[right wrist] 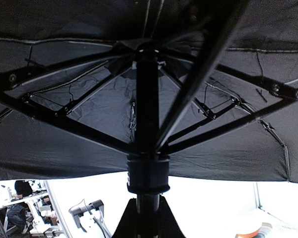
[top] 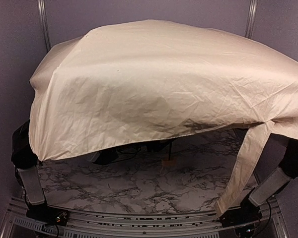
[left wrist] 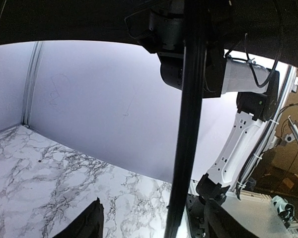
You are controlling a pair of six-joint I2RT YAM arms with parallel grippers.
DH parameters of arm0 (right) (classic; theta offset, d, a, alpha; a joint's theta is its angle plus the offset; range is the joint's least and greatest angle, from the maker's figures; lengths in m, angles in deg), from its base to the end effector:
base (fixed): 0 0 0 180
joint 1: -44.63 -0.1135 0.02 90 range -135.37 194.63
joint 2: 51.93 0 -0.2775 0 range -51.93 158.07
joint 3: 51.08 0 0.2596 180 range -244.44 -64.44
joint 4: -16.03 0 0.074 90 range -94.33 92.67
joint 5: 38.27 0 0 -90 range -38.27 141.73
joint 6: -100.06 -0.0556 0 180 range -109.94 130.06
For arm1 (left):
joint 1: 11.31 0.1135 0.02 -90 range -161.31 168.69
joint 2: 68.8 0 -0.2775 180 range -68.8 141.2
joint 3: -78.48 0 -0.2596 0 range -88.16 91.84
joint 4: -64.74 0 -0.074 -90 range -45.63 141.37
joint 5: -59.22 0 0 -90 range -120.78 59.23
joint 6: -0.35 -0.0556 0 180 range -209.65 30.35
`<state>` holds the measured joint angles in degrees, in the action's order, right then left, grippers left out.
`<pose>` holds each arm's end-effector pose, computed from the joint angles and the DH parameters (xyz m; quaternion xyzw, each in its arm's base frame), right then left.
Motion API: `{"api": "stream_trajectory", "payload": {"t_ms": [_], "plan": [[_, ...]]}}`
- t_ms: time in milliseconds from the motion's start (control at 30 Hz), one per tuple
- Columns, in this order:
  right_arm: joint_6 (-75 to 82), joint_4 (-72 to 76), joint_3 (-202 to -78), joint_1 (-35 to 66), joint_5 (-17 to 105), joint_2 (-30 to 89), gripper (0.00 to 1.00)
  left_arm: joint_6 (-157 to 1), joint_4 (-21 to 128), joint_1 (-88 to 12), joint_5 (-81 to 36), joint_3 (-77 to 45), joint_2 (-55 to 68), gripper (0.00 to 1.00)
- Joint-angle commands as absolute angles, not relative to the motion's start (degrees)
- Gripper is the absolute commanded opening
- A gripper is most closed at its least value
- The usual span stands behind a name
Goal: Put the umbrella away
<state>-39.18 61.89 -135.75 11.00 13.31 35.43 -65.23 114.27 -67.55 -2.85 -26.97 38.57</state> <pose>0.2742 0.2239 0.4590 -0.2482 0.4128 0.6715 0.5631 0.2223 -0.3794 0.2730 0.3450 0.5039 -0.6137 0.5004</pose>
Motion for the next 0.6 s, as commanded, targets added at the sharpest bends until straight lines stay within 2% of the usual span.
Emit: {"api": "stream_trajectory", "payload": {"t_ms": [0,100,200,367,567], "plan": [[-41.0,65.9,-137.4,11.4,15.2,34.7,0.0,-63.3,119.2,-69.1,-1.1,-24.9,39.1,0.55],[-41.8,66.6,-138.3,11.4,14.0,35.5,0.0,-63.3,119.3,-69.5,-0.5,-24.7,39.5,0.31],[-42.1,66.9,-138.7,11.4,13.4,36.0,0.0,-63.0,119.7,-69.5,0.3,-24.5,39.6,0.01],[-37.0,61.2,-138.6,11.4,14.6,35.0,0.02,-65.0,120.0,-70.1,-3.1,-26.6,37.4,0.0],[-21.8,45.4,-136.0,10.7,26.6,30.0,0.34,-76.1,107.8,-72.9,-21.7,-28.1,31.5,0.0]]}}
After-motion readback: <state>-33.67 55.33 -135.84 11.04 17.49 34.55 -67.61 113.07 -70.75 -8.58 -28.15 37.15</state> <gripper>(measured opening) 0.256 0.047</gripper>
